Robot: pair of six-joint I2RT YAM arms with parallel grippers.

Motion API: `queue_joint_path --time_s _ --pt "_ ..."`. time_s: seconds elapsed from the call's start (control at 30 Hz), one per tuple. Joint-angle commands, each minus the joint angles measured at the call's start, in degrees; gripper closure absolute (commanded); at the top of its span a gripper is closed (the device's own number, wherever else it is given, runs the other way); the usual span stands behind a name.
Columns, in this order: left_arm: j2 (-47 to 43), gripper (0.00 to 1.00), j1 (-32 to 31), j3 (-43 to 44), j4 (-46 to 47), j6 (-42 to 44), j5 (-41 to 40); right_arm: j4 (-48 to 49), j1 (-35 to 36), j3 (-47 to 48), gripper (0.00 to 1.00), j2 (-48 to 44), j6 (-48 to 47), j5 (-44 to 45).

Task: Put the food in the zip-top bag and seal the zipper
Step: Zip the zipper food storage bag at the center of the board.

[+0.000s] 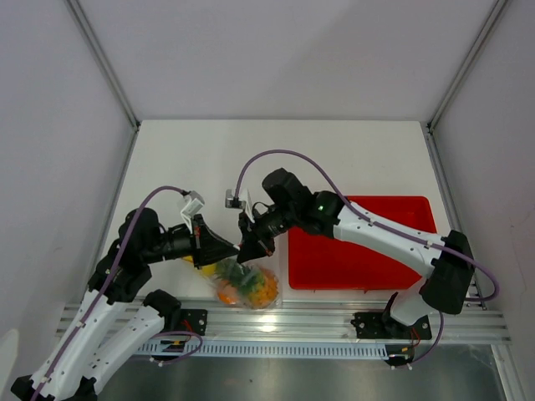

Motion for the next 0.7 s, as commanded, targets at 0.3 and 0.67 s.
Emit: queue_joint_path --time_s 0.3,0.67 --pt "-0.4 0.97 -0.4 4.5 -6.4 -0.1 -8.3 25.9 3.5 -12.1 1.00 -10.9 14.9 35.4" --pt "-0.7 0.99 -0.4 6.0 -8.6 0.0 -10.5 29.7 9.7 -15.3 1.00 -12.7 12.2 48.6"
